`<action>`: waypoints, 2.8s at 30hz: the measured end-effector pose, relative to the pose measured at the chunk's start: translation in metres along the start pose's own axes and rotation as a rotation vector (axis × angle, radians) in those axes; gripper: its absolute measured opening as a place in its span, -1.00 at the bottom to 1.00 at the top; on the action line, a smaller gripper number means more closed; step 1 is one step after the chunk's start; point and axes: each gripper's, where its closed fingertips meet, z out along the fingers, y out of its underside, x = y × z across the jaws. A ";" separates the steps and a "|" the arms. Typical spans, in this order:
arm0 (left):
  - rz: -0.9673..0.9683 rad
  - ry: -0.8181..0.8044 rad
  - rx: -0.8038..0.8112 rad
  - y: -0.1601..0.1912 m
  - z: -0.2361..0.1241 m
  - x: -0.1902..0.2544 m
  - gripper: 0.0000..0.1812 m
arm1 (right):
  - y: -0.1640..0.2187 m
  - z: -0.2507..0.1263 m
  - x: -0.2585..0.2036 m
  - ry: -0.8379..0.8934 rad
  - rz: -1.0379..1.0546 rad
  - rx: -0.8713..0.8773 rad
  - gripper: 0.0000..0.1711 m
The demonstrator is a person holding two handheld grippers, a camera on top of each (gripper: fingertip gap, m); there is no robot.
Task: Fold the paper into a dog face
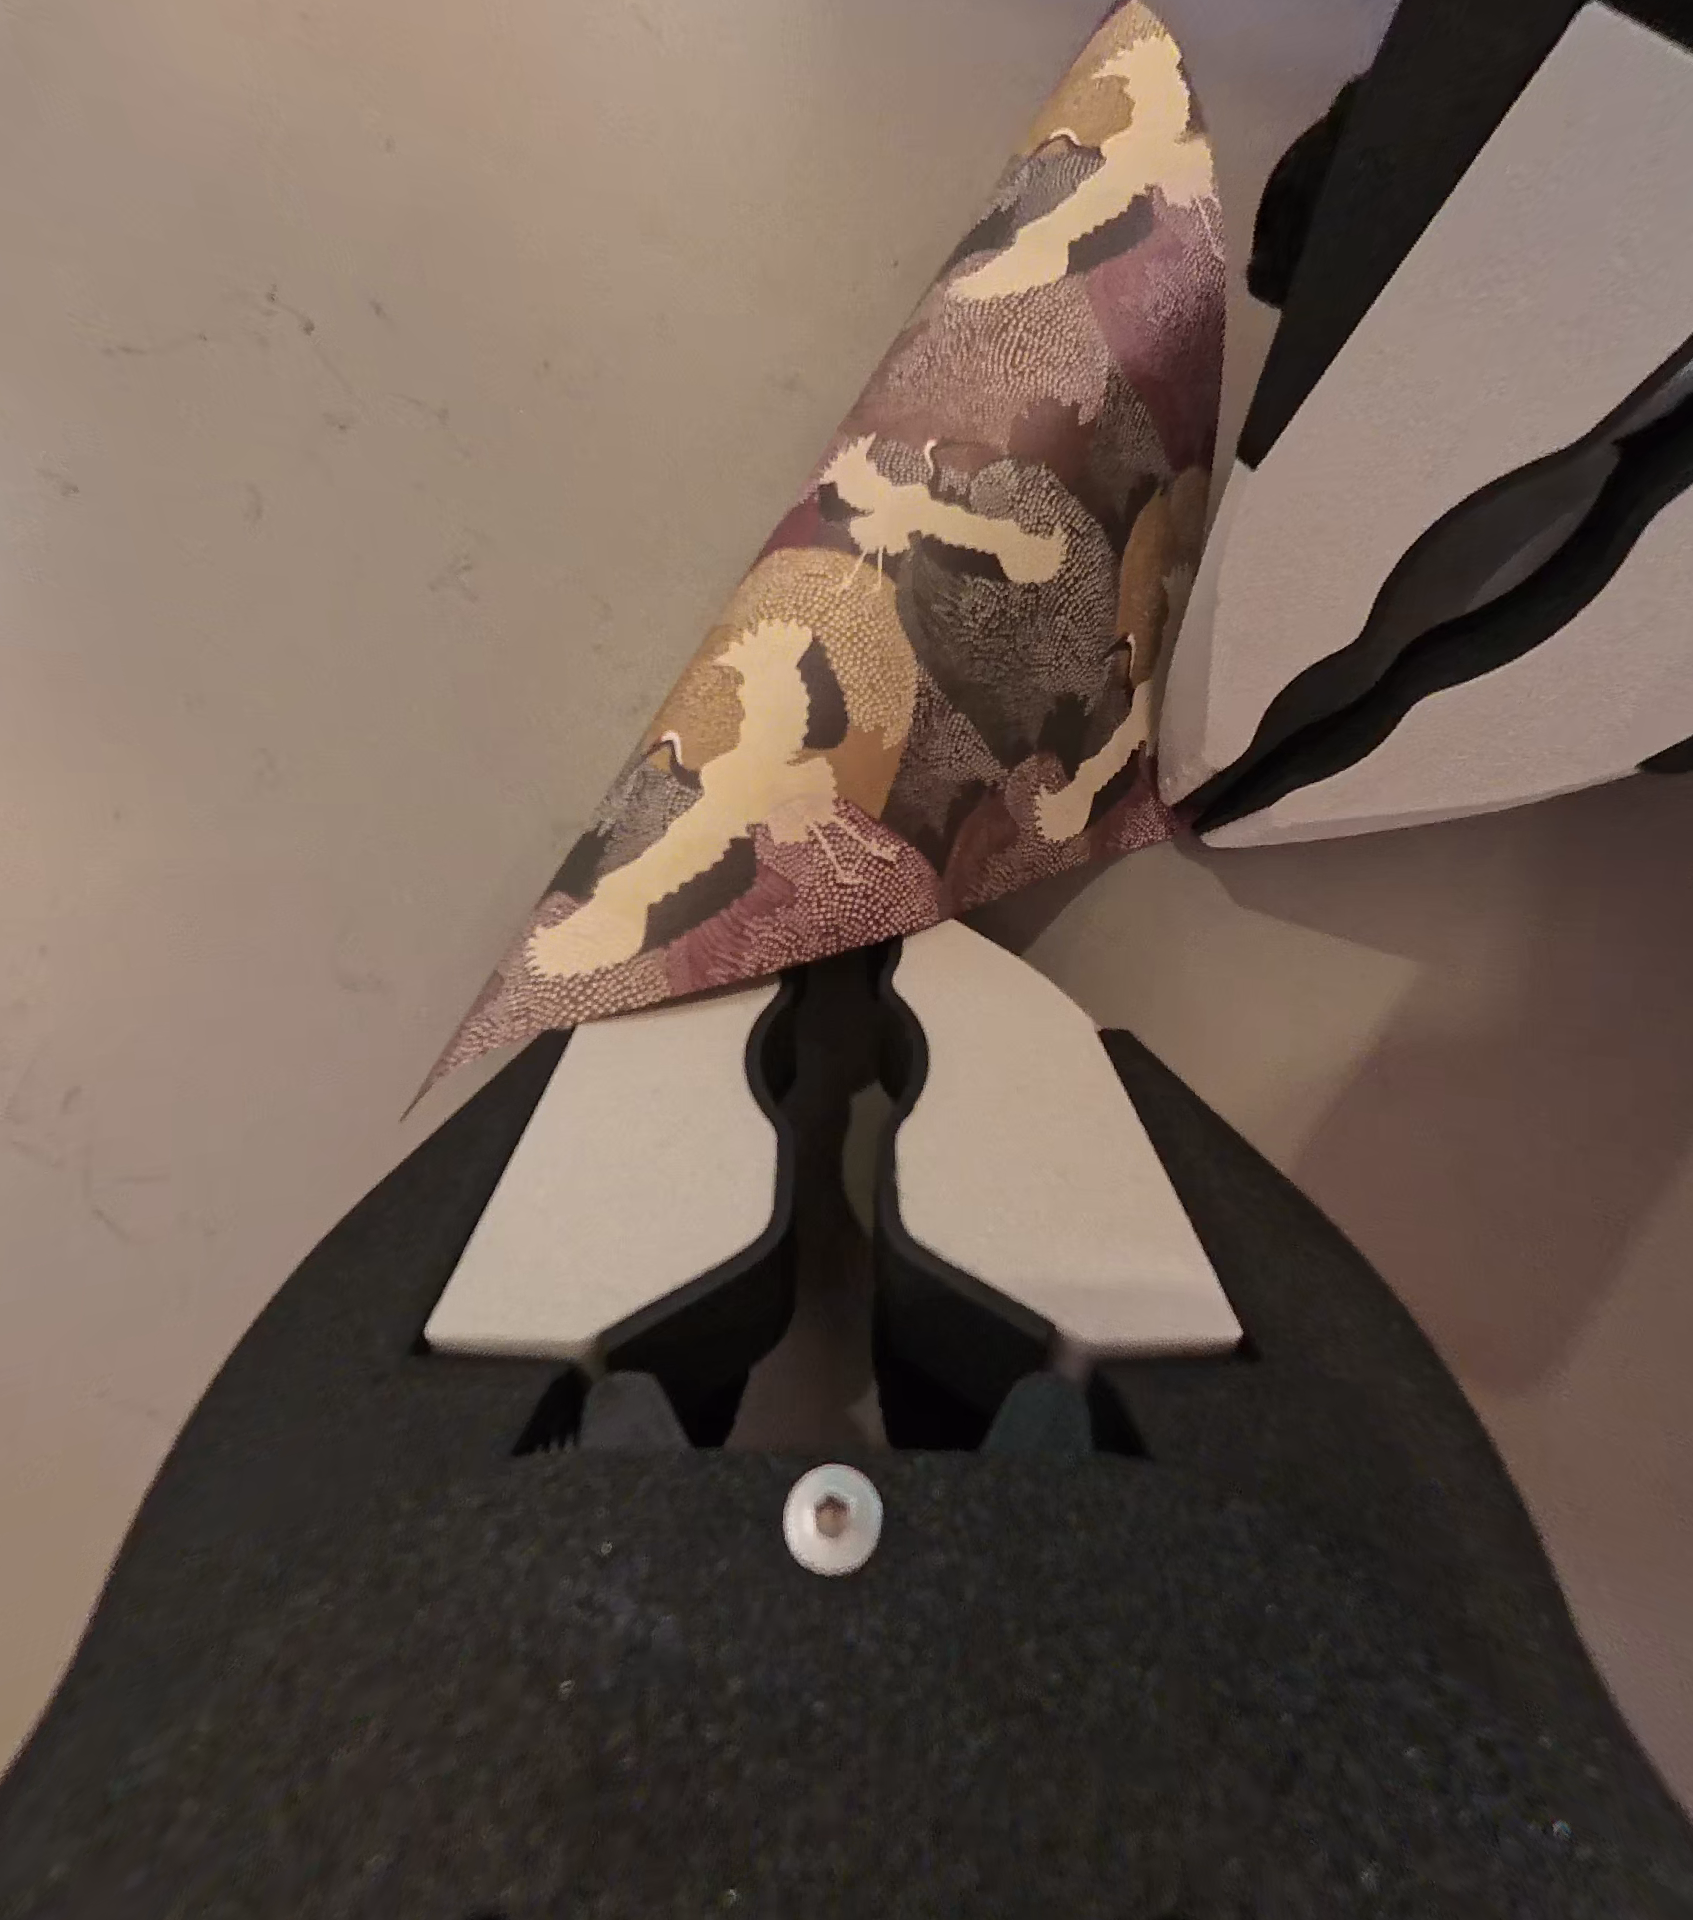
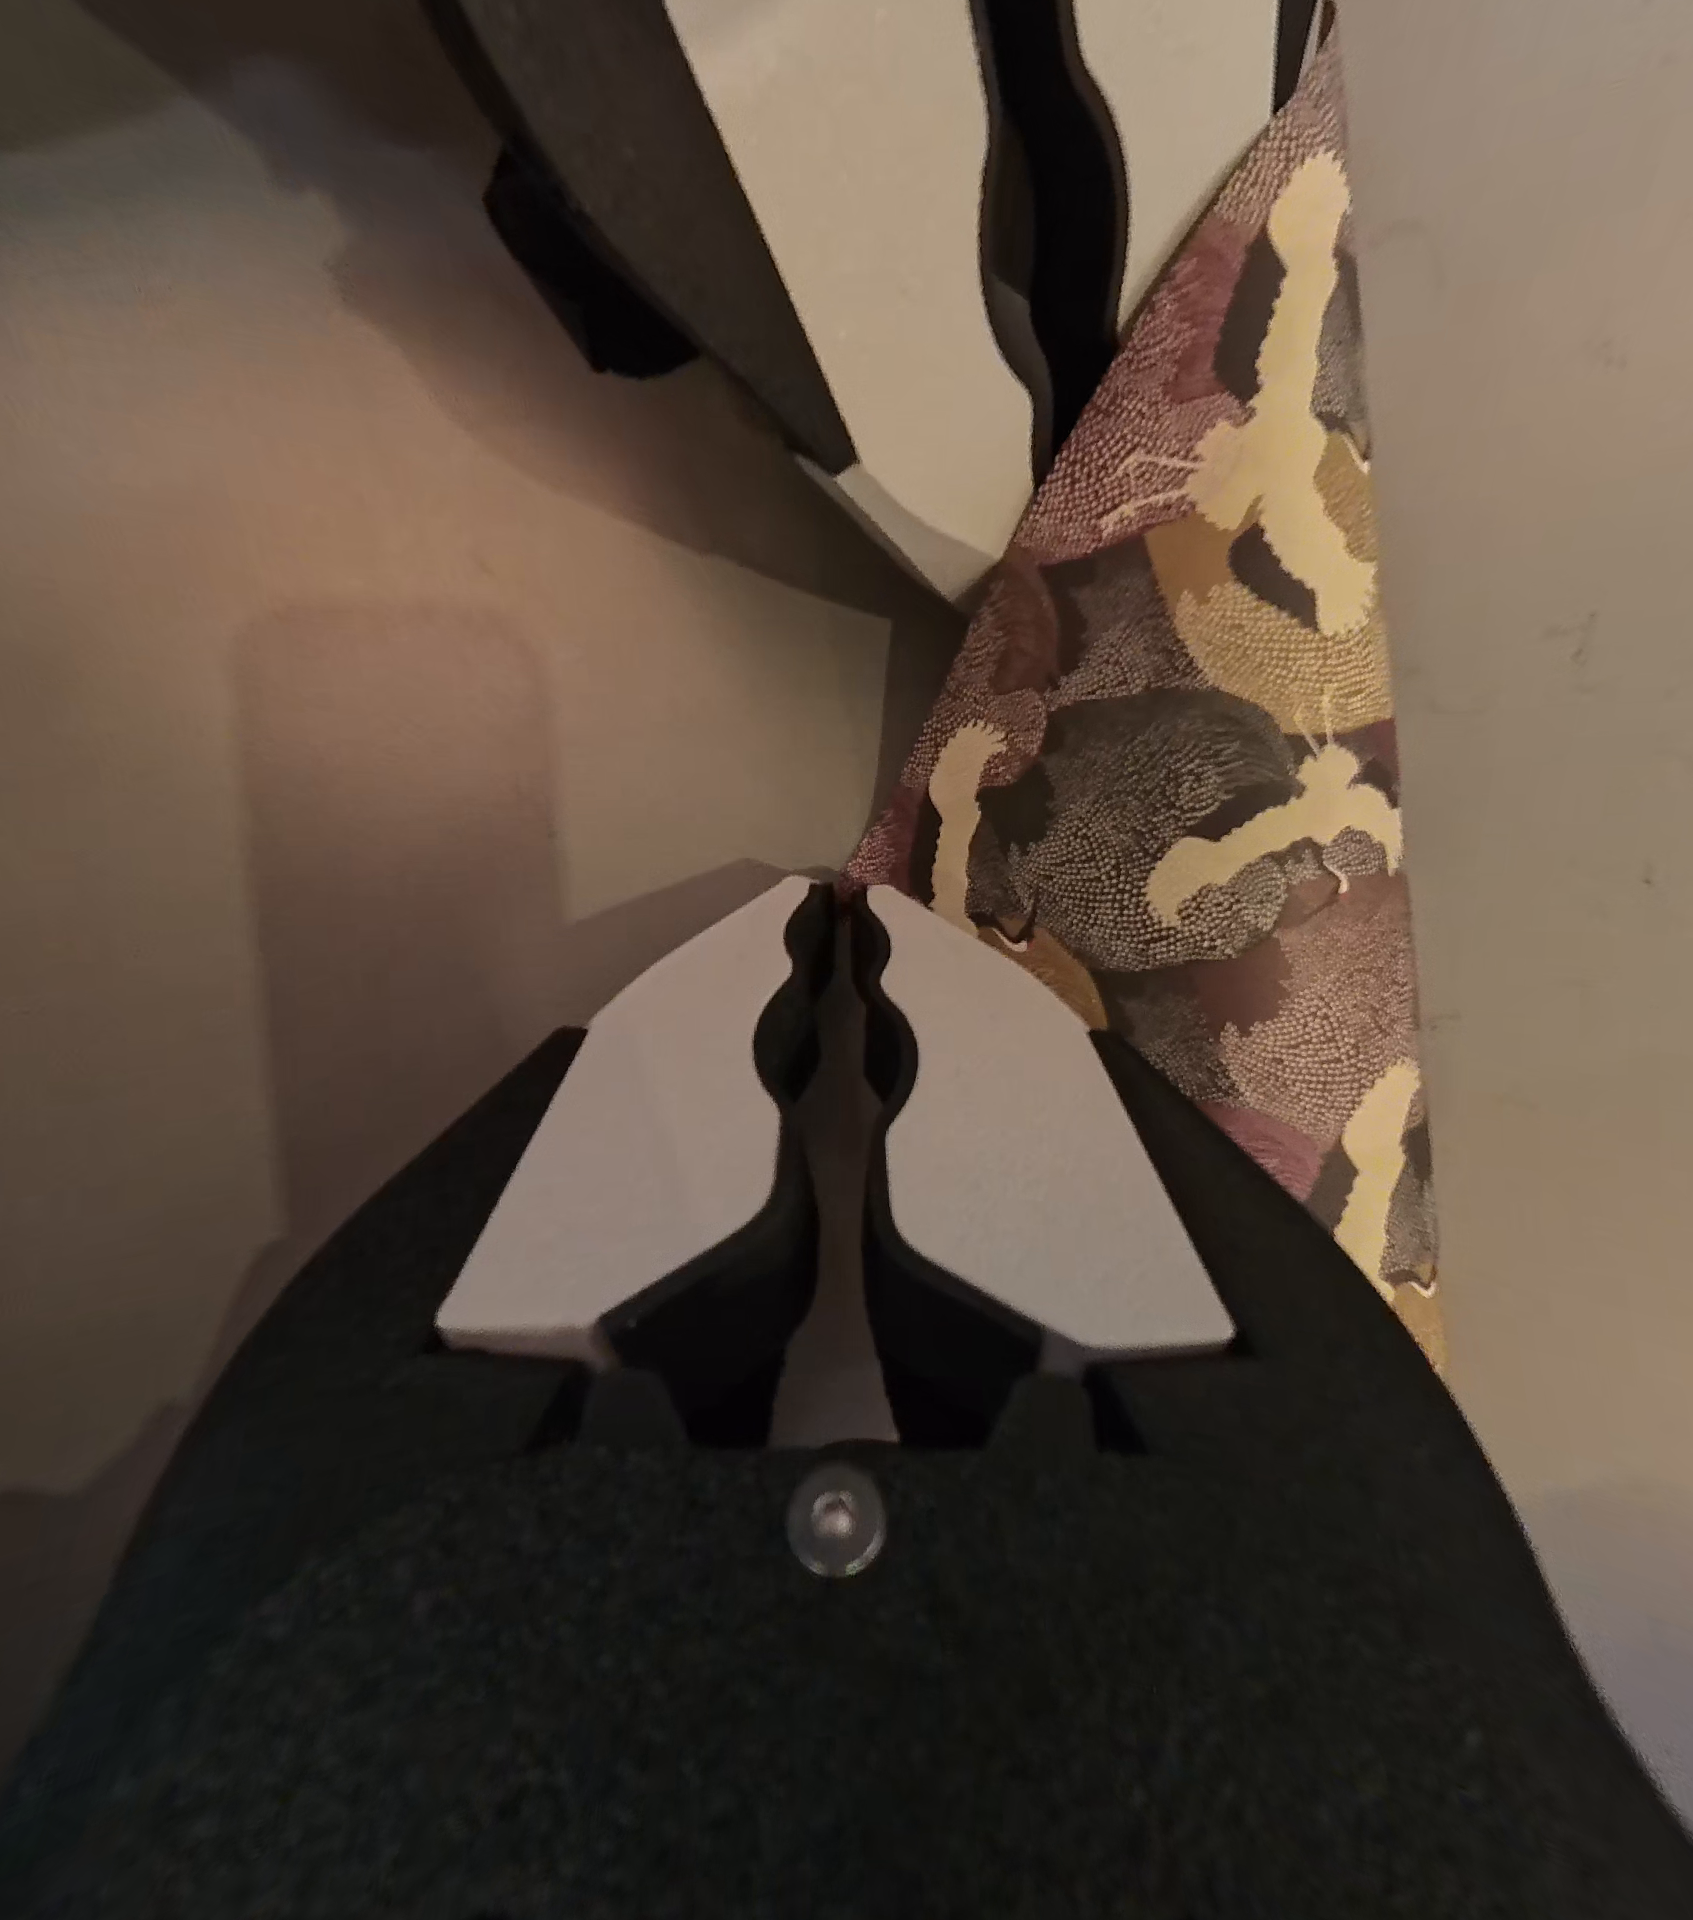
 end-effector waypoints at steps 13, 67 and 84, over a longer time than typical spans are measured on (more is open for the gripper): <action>-0.008 0.013 -0.001 0.001 -0.001 0.001 -0.86 | 0.000 0.000 0.001 0.012 0.001 0.002 -0.96; -0.024 0.000 -0.057 0.023 -0.021 -0.004 -0.66 | 0.000 -0.001 -0.007 -0.024 0.150 -0.074 -0.76; -0.107 0.072 0.095 -0.036 -0.022 -0.006 -1.00 | -0.001 -0.001 -0.007 -0.026 0.176 -0.060 -0.82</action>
